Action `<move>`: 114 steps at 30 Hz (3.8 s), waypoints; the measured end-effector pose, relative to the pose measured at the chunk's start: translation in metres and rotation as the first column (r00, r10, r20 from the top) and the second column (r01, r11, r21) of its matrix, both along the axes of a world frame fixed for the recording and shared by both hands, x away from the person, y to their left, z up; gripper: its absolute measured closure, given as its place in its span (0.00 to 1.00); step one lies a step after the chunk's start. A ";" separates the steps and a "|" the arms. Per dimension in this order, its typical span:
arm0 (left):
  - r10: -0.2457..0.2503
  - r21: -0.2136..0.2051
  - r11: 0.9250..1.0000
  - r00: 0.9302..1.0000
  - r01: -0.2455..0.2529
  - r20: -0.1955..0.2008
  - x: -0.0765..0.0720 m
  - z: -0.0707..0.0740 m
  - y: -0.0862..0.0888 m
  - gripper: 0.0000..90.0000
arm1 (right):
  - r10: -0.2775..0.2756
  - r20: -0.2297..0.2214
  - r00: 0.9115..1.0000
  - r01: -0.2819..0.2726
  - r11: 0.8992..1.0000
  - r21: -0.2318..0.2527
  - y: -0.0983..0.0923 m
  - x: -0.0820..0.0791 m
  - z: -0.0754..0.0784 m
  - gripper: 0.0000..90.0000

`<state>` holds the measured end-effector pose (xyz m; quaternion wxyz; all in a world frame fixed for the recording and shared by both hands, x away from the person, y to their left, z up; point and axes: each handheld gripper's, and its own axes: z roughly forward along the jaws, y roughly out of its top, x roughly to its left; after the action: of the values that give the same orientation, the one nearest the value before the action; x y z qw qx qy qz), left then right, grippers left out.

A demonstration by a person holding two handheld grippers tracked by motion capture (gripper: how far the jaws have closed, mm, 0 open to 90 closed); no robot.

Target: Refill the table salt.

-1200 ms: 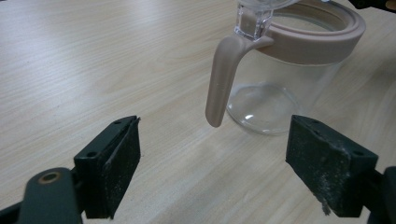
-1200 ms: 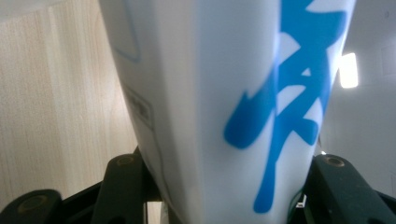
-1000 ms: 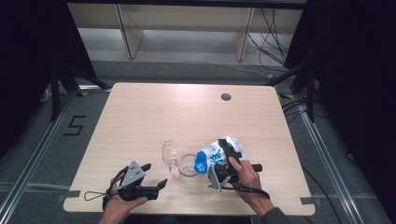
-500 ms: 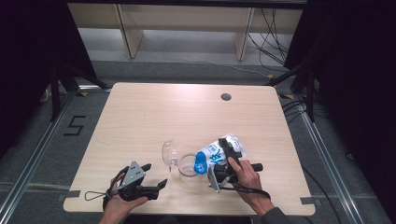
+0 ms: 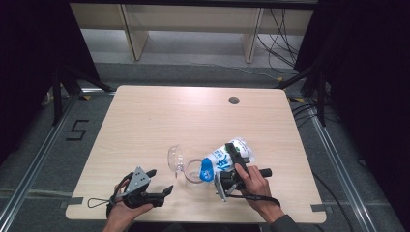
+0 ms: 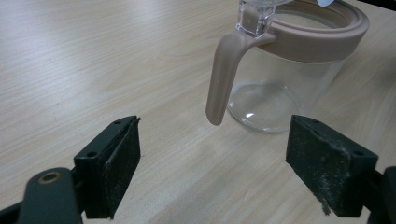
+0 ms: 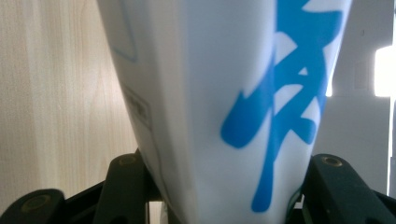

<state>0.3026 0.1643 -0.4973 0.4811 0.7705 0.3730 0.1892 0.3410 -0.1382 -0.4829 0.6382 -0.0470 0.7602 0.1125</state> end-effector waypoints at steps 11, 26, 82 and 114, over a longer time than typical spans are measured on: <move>-0.002 -0.009 1.000 1.000 0.002 0.003 0.000 -0.001 0.000 0.19 | 0.026 0.041 0.999 -0.023 0.998 -0.062 0.001 0.000 0.003 0.58; -0.003 -0.014 1.000 1.000 0.003 -0.001 0.000 -0.001 0.000 0.19 | 0.001 0.038 0.999 0.000 0.999 -0.033 -0.001 0.000 0.002 0.58; -0.005 -0.010 1.000 1.000 0.005 -0.002 0.000 -0.001 0.000 0.19 | -0.009 0.060 0.998 0.012 0.999 -0.051 0.001 -0.004 0.001 0.59; -0.008 0.004 1.000 1.000 0.007 0.001 0.001 0.000 0.000 0.19 | -0.012 0.069 0.998 0.016 0.998 -0.059 0.000 -0.005 0.001 0.60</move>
<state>0.3033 0.1646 -0.4975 0.4804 0.7728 0.3694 0.1887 0.3359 -0.1381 -0.4816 0.6630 -0.0645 0.7412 0.0835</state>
